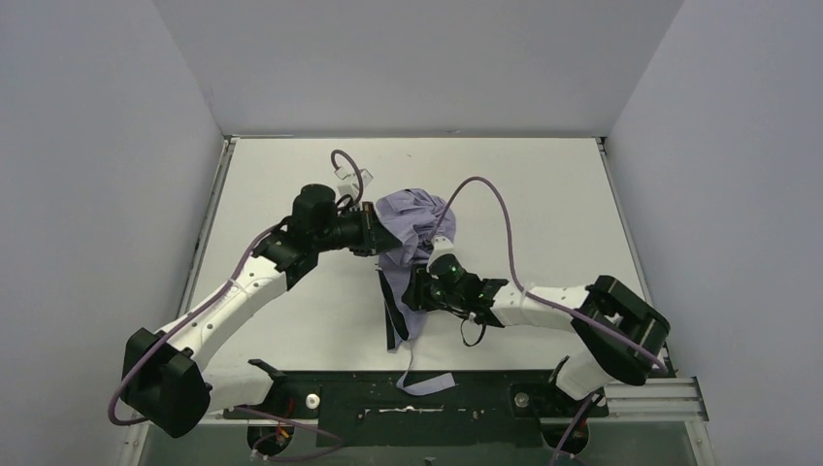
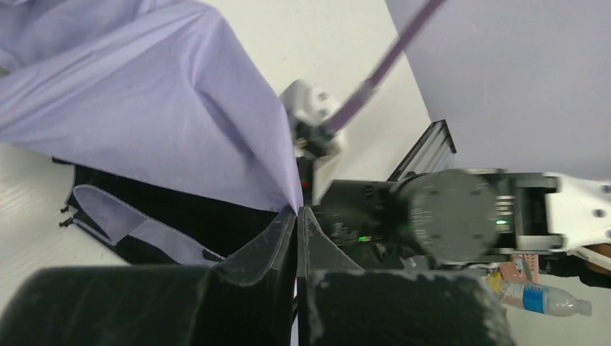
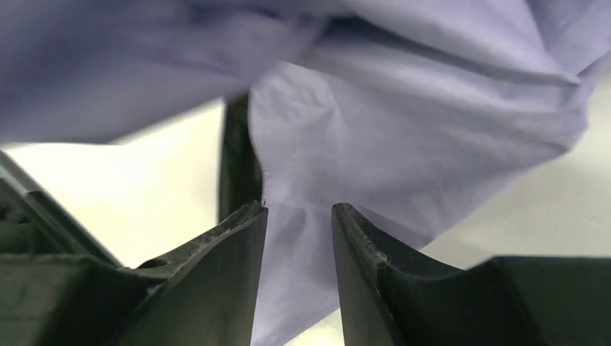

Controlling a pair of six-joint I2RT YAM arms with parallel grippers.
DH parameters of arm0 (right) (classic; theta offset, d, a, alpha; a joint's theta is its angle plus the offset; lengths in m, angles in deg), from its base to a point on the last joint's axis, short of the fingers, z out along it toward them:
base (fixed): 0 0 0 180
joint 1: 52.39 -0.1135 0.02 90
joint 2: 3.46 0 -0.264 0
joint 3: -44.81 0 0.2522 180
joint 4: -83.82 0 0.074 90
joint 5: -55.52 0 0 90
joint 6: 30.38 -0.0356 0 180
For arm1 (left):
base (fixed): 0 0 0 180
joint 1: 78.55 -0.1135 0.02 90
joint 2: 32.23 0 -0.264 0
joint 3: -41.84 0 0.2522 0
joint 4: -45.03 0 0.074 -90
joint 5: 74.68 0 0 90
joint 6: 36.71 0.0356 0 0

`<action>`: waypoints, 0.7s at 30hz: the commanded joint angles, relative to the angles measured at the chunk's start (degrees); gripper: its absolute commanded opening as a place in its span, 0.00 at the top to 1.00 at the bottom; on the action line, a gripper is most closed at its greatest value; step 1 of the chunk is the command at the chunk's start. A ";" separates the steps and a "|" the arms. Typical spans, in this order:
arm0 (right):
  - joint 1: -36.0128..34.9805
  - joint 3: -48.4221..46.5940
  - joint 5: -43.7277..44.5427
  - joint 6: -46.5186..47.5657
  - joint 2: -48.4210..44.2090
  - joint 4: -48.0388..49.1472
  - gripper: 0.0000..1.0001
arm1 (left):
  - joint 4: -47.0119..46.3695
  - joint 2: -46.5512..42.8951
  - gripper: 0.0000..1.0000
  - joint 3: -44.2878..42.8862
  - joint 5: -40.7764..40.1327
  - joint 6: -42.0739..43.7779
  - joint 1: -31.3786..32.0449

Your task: Put away the umbrella

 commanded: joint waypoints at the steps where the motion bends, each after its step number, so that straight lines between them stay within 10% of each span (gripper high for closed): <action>1: -0.33 -0.70 2.92 2.16 -9.03 -1.47 0.59 | -6.29 -1.48 1.00 3.85 -1.56 -0.77 0.19; 21: 0.18 -0.35 18.10 0.91 -34.71 -24.69 0.80 | -16.37 -7.96 1.00 22.45 -9.91 -2.32 11.51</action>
